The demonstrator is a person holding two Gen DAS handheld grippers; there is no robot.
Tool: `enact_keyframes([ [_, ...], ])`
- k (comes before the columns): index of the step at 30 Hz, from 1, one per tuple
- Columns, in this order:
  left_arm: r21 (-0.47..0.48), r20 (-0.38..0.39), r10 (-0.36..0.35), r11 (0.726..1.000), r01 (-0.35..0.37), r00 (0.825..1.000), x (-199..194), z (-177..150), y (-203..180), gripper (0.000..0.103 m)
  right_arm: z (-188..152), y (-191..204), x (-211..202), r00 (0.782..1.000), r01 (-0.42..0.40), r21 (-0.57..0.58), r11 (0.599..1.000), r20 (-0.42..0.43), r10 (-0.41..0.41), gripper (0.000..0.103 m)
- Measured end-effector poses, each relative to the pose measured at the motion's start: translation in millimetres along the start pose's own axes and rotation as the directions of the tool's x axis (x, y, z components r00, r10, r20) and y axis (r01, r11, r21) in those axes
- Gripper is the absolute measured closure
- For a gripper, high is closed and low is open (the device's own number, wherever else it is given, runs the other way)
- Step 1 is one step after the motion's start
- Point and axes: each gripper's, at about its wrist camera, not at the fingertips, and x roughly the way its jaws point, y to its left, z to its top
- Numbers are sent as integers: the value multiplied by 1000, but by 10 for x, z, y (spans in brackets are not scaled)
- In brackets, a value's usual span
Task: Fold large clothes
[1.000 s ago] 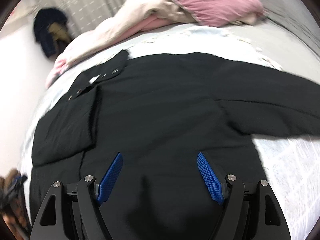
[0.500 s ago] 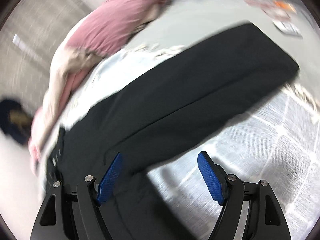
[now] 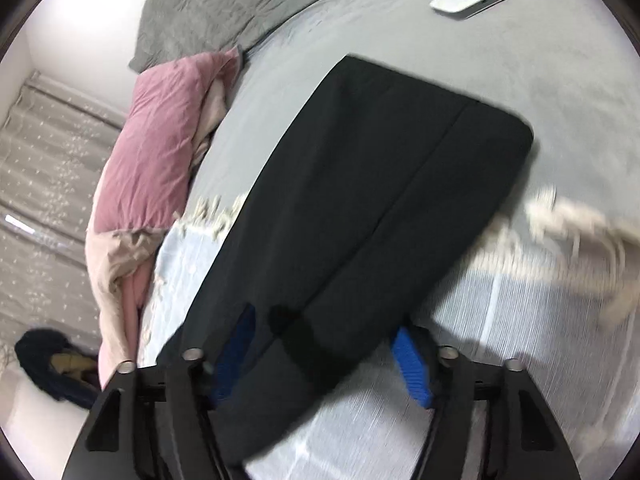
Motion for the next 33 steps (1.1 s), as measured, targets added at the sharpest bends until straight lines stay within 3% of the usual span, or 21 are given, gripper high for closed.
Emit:
enact_keyframes([
  [1,3,-1,-2,1000,2,1000,-3,2,1,1,17,10,45,1000,9,27,1000,4,-9,56],
  [3,9,5,-9,1000,9,1000,-16,15,7,1,58,-52,51,1000,9,74,997,4,-9,86],
  [5,11,12,-11,1000,11,1000,-36,24,18,1,41,13,13,1000,12,64,998,28,-14,92],
  [8,-2,18,-27,1000,27,999,-69,38,41,1,24,340,-197,994,-2,-51,999,108,8,95],
  [13,-5,24,-46,999,47,999,-110,40,22,1,-370,1245,-657,977,-94,-281,955,156,142,96],
  [16,0,30,-49,999,49,998,-138,43,11,1,-754,1792,-871,963,-142,-436,889,148,227,96],
  [19,-1,32,-45,999,45,998,-148,45,28,1,-1416,2394,-1054,947,-188,-620,762,91,308,96],
  [22,-13,23,-47,999,47,999,-136,51,58,1,-2144,2819,-1036,947,-215,-760,614,-7,323,96],
  [25,-21,16,-53,998,53,998,-138,51,86,1,-2813,3020,-880,954,-236,-851,468,-111,280,93],
  [26,-21,17,-52,998,53,998,-142,54,91,1,-3089,3055,-752,959,-242,-882,404,-156,235,91],
  [28,-17,19,-49,999,50,999,-150,60,98,1,-3519,3038,-422,957,-288,-902,321,-262,120,81],
  [30,-13,17,-49,999,49,999,-150,63,100,1,-3763,2893,-173,935,-339,-884,320,-355,10,59],
  [33,-13,9,-54,998,54,999,-134,60,101,1,-3911,2510,51,891,-387,-838,384,-448,-81,54],
])
